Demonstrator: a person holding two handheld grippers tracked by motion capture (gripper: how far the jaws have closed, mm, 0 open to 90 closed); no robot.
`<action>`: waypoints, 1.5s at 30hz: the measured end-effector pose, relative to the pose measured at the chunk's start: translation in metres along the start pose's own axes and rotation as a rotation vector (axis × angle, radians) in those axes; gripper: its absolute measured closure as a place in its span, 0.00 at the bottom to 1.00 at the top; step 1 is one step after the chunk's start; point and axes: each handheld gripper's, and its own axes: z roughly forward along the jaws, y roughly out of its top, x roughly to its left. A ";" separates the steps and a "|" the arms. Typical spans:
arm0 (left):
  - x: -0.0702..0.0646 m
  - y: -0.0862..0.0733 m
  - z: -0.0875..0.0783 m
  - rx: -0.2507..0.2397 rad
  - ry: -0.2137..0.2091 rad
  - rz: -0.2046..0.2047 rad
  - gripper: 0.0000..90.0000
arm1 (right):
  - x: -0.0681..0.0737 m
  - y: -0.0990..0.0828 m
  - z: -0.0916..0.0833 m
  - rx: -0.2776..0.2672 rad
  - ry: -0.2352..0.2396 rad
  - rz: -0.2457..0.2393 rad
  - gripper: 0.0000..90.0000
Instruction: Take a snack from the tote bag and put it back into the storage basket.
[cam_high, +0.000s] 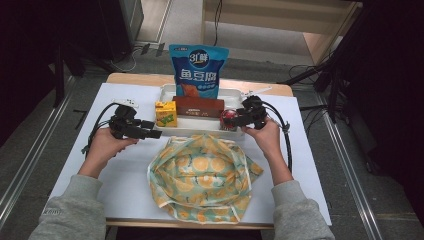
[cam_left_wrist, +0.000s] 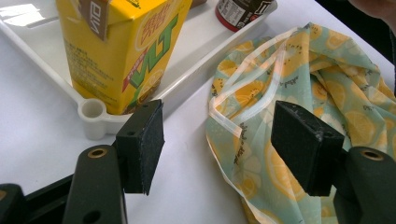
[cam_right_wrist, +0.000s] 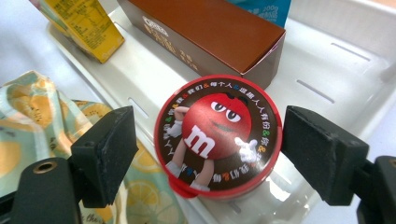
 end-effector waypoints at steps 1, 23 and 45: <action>0.000 0.000 0.000 0.001 0.001 0.000 0.39 | 0.001 0.000 -0.002 -0.002 -0.001 0.000 0.22; 0.003 -0.003 -0.002 0.005 0.024 0.000 0.38 | 0.014 -0.028 -0.034 -0.016 -0.017 -0.003 0.24; 0.006 -0.005 -0.001 0.009 0.026 -0.005 0.36 | 0.019 -0.058 -0.052 -0.018 -0.046 -0.013 0.24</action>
